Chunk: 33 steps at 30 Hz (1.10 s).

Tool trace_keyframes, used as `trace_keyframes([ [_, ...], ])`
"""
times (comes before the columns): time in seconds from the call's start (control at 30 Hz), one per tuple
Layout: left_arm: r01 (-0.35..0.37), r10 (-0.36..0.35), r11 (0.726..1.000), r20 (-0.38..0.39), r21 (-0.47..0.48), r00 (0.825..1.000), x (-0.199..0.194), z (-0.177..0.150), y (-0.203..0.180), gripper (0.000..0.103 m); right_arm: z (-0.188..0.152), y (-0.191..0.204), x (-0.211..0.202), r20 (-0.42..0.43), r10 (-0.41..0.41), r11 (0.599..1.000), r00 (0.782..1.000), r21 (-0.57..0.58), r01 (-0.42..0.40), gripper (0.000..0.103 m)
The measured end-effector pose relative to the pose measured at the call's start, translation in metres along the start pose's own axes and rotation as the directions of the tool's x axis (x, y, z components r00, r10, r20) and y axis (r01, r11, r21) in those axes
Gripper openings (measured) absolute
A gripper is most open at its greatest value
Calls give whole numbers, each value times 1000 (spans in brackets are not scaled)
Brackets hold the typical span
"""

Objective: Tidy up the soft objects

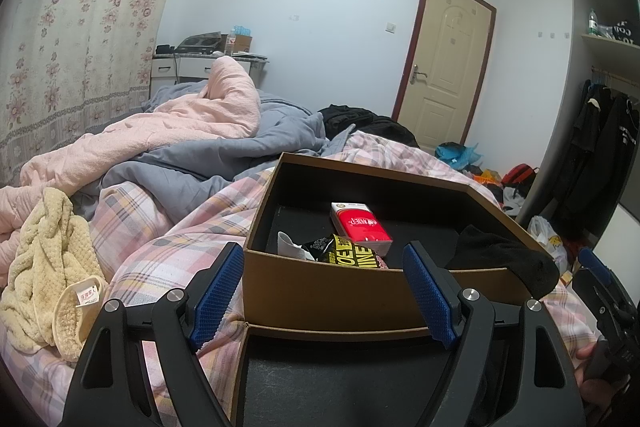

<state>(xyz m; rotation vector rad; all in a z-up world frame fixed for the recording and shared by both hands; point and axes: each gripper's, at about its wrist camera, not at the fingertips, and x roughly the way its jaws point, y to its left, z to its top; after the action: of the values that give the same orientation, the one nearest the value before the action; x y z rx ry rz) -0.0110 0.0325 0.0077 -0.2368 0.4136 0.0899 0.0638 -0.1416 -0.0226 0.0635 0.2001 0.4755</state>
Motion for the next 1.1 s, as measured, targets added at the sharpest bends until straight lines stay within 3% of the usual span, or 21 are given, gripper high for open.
trace_keyframes([
  [1.1,-1,1,1000,0,0,1000,0,0,0,79,1,-1,1,-4,6,1000,1000,7,-6,102],
])
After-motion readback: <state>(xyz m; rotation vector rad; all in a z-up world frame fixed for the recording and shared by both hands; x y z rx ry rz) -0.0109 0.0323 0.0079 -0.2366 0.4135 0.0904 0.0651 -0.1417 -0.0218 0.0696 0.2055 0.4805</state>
